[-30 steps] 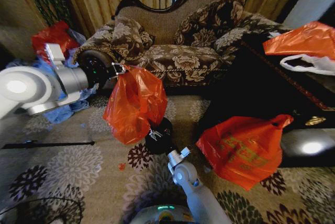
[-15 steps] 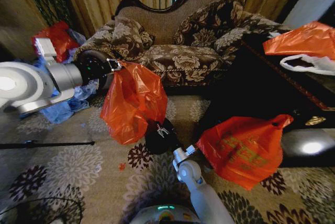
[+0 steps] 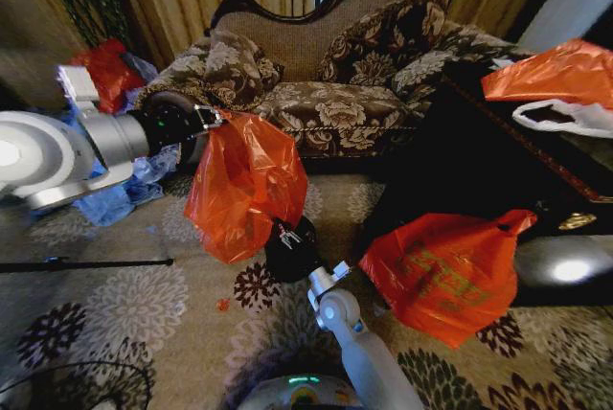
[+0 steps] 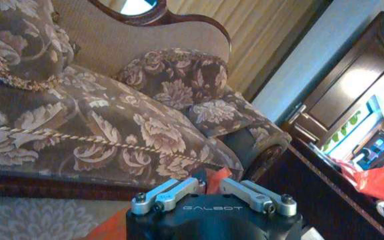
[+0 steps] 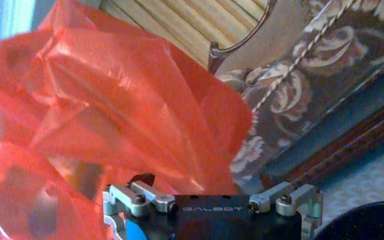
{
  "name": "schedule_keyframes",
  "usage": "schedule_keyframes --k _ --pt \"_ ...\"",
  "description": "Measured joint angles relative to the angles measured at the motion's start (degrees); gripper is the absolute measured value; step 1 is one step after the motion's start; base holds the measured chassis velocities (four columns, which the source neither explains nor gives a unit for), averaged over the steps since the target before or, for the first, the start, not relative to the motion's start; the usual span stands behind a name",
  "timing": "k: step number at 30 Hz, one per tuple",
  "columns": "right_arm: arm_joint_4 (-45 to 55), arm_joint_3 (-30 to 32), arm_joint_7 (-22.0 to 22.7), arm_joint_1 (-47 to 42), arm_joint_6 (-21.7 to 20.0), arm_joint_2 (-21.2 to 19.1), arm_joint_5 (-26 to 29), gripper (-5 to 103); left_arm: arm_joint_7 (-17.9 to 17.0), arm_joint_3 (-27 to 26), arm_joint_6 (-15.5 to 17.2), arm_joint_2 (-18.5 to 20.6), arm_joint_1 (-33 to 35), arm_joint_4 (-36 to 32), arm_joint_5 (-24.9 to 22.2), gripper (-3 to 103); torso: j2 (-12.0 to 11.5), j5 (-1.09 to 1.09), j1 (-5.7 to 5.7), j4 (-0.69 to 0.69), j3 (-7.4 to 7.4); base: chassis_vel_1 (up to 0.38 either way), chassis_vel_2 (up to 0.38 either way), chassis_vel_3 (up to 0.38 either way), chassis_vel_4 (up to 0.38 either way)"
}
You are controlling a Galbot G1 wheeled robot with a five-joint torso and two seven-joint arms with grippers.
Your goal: Place a garbage bag over the trash bin.
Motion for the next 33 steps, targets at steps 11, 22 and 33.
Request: schedule_keyframes --k 11,22,33 --pt "-0.44 -1.45 -1.85 1.71 -1.45 -0.04 2.63 86 -0.19 0.17 -0.23 -0.6 0.38 0.3 0.13 0 0.0 0.0 0.0 0.0 0.0 0.0 0.0 0.0 0.0" --pt "-0.4 -0.71 -2.28 1.41 -1.55 -0.75 2.52 54 -0.16 0.19 -0.19 -1.07 0.46 1.03 0.19 0 0.0 0.0 0.0 0.0 0.0 0.0 0.0 0.0 0.0" --pt "0.43 -0.33 -1.73 1.07 -1.57 -1.47 2.3 27 -0.15 -0.22 -0.18 -1.39 1.05 1.15 0.21 0 0.0 0.0 0.0 0.0 0.0 0.0 0.0 0.0 0.0"
